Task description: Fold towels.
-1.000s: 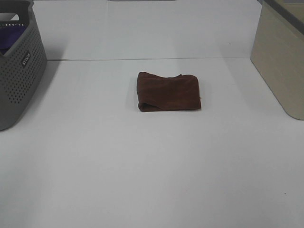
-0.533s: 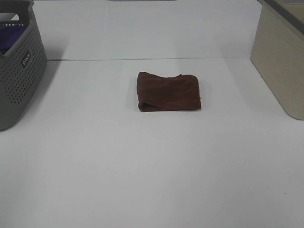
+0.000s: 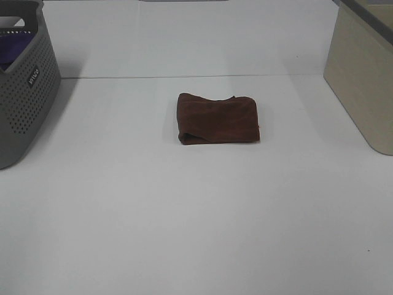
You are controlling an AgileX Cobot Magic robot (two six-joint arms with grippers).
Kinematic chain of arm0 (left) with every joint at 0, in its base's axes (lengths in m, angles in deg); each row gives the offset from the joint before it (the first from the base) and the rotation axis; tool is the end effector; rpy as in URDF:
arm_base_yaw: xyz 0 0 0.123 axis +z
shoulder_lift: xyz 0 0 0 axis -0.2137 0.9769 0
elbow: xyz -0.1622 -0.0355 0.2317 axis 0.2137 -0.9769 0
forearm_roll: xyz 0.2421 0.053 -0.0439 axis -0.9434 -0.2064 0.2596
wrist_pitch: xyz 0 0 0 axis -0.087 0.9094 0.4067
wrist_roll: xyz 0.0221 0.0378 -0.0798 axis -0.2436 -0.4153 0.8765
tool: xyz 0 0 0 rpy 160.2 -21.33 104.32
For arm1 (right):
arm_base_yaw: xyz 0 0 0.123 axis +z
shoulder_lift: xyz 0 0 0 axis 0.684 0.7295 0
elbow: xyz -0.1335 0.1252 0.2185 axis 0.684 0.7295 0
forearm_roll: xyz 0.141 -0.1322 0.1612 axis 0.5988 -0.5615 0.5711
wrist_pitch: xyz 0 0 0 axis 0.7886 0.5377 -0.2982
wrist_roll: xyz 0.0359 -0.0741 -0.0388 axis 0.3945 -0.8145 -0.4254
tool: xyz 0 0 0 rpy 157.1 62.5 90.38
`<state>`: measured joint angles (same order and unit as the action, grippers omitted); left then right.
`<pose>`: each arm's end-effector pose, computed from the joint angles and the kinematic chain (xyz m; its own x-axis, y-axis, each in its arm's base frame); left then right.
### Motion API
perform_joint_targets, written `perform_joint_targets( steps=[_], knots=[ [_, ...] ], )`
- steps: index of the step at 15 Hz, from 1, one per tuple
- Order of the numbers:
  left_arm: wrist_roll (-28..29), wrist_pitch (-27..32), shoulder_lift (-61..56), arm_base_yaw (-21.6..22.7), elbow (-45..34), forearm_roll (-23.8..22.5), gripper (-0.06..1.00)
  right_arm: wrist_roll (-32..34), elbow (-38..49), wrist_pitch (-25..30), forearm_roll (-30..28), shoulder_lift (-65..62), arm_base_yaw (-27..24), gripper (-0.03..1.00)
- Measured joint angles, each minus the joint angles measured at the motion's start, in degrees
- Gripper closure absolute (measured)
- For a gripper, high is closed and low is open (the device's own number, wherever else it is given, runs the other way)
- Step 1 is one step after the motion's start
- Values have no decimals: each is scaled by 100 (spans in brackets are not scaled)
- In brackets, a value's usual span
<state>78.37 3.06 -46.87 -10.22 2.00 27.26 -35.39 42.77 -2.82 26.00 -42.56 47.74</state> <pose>-0.0049 -0.0034 0.2776 -0.4432 0.0162 -0.8963 0.0094 0.9999 0.0134 -0.0074 0.0060 0.2812 -0.4259 -0.0756 -0.9016 -0.1615 0.9869 -0.0065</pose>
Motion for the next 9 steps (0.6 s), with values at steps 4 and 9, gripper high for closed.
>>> perform_joint_targets(
  steps=[4, 9],
  knots=[
    [-11, 0, 0, -6, 0, 0, 26, 0, 0, 0, 0, 0, 0, 20],
    [-11, 0, 0, -6, 0, 0, 26, 0, 0, 0, 0, 0, 0, 20]
  ],
)
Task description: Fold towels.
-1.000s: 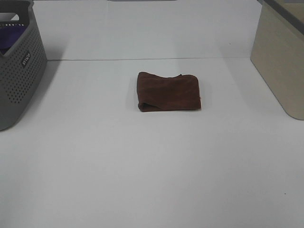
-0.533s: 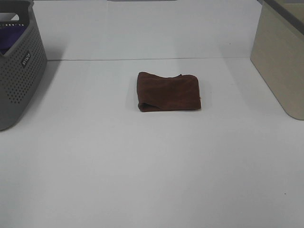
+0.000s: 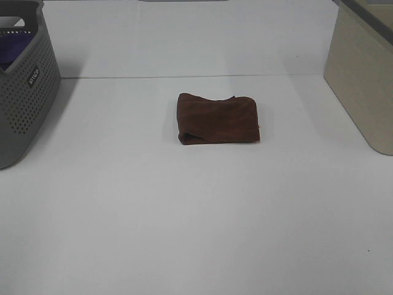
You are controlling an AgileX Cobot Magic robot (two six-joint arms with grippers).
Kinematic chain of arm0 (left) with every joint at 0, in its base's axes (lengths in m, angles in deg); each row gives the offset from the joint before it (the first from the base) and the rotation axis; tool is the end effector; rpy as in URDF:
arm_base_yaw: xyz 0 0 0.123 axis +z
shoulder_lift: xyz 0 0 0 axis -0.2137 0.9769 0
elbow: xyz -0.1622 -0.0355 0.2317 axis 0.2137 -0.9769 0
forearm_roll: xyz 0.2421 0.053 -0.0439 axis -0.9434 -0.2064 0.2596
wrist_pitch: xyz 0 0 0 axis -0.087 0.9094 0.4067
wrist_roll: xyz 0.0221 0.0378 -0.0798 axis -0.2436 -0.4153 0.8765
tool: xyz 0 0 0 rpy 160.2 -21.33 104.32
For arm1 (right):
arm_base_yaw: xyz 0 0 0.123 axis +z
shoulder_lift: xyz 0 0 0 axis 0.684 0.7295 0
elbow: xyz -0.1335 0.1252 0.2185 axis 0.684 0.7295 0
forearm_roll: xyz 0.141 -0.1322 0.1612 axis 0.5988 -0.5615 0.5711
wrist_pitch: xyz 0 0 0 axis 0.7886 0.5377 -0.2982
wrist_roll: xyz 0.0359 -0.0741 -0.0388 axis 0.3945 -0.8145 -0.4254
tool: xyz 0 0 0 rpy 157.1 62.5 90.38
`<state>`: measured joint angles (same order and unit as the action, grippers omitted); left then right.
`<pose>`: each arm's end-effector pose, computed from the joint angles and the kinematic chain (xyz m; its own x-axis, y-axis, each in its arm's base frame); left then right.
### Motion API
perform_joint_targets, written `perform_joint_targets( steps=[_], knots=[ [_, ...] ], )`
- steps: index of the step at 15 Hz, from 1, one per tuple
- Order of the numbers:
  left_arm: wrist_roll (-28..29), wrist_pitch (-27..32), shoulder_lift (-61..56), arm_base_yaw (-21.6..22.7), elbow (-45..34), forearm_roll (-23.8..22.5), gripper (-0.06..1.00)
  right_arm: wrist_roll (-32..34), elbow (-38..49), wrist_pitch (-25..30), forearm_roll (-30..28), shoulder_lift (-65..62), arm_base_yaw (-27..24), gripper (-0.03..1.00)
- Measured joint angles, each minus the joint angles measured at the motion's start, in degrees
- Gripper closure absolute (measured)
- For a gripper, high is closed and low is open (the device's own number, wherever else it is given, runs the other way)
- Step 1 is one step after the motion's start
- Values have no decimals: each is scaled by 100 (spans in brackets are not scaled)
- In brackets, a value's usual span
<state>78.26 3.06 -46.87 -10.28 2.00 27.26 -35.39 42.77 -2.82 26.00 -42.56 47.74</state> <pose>-0.0049 -0.0034 0.2776 -0.4431 0.0186 -0.8963 0.0113 0.9998 0.0151 -0.0074 0.0060 0.2812 -0.4259 -0.0756 -0.9016 -0.1615 0.9869 -0.0065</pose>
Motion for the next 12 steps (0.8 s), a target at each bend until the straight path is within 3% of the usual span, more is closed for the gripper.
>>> perform_joint_targets(
  steps=[12],
  knots=[
    [0, 0, 0, 0, 0, 0, 26, 0, 29, 0, 0, 0, 0, 20]
  ],
)
